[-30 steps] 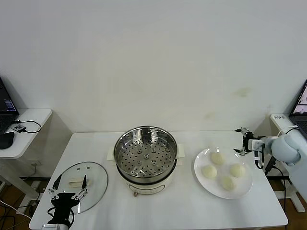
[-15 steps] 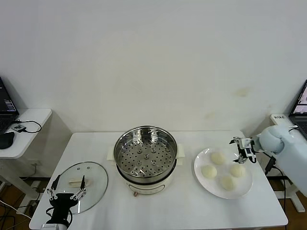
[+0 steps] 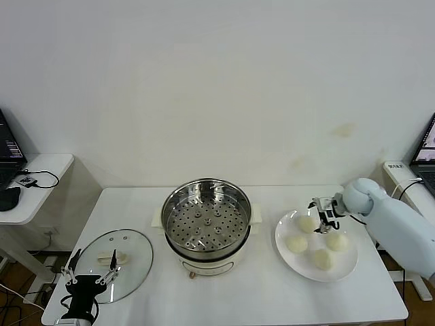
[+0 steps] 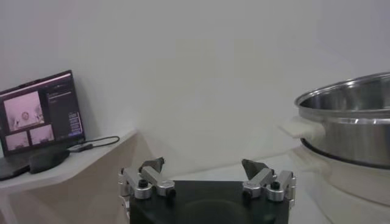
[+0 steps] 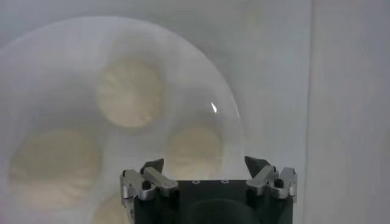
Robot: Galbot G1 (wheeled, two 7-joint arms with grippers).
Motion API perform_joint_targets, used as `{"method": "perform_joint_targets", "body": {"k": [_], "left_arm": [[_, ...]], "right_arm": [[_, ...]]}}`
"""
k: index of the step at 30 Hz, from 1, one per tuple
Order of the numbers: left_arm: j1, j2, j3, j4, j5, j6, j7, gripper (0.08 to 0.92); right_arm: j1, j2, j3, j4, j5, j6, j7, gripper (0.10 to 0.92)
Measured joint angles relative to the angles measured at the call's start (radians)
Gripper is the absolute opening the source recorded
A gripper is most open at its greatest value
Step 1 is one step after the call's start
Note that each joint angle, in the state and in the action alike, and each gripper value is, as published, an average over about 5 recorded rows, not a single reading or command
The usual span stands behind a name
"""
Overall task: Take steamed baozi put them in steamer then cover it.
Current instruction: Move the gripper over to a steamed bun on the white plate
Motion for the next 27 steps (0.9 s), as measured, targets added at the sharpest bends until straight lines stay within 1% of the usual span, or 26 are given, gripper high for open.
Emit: {"method": "perform_joint_targets", "body": {"k": [7, 27], "left_arm": [[-0.001, 0.0, 0.0, 0.004, 0.0, -0.001, 0.0, 0.823], [0.003, -0.003, 0.0, 0.008, 0.001, -0.004, -0.001, 0.823]], "right_arm": [[0.005, 0.036, -0.008, -0.045, -0.031, -0.001, 0.002, 0.805], [0.011, 0.061, -0.019, -0.089, -0.079, -0.004, -0.003, 0.631]]}}
